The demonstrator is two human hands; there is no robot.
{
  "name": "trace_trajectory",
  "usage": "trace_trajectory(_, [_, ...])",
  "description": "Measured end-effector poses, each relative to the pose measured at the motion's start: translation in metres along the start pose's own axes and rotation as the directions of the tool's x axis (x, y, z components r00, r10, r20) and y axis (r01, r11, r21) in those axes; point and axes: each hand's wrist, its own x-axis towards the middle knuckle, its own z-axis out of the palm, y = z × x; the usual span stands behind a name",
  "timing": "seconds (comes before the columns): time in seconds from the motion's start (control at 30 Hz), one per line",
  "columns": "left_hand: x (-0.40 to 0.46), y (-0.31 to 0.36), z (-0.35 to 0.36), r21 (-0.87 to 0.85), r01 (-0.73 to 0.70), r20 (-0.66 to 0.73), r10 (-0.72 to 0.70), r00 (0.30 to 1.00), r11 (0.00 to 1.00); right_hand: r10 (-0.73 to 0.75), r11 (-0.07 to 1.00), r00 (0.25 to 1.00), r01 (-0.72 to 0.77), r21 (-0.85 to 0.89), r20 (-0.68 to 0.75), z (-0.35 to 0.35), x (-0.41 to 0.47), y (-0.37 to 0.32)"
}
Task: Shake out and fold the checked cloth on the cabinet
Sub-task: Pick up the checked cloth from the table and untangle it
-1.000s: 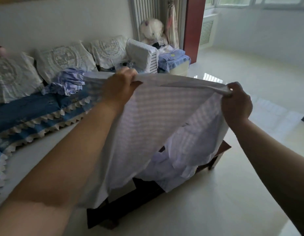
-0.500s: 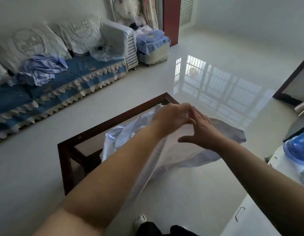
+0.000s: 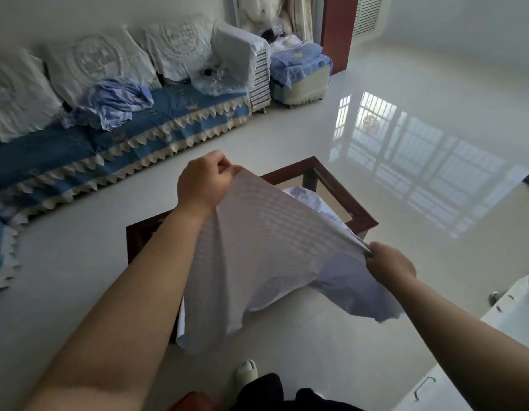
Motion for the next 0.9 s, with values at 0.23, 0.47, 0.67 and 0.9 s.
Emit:
trace_trajectory(0.23, [-0.069,-0.021,0.03,-0.005,0.272,0.375,-0.25,0.893,0.962,-0.089,0.969,0.995,0.078,0.233,0.04,0.001,-0.02,-0.033])
trace_trajectory(0.47, [-0.126,0.048,0.09,0.003,-0.178,0.625,0.137,0.769,0.984,-0.522,0.816,0.841,0.542,0.203,-0.145,-0.005,-0.068,-0.105])
trace_trajectory(0.67, [-0.098,0.058,0.066,-0.096,-0.08,0.349,0.109,0.931,0.992,-0.172,0.887,0.975,0.215,0.408,-0.141,0.01,-0.079,-0.082])
trace_trajectory(0.9, [-0.049,0.081,0.006,-0.331,-0.077,0.006,0.083,0.997,0.941,-0.095,0.853,0.994,0.106,0.512,-0.048,0.02,-0.065,-0.063])
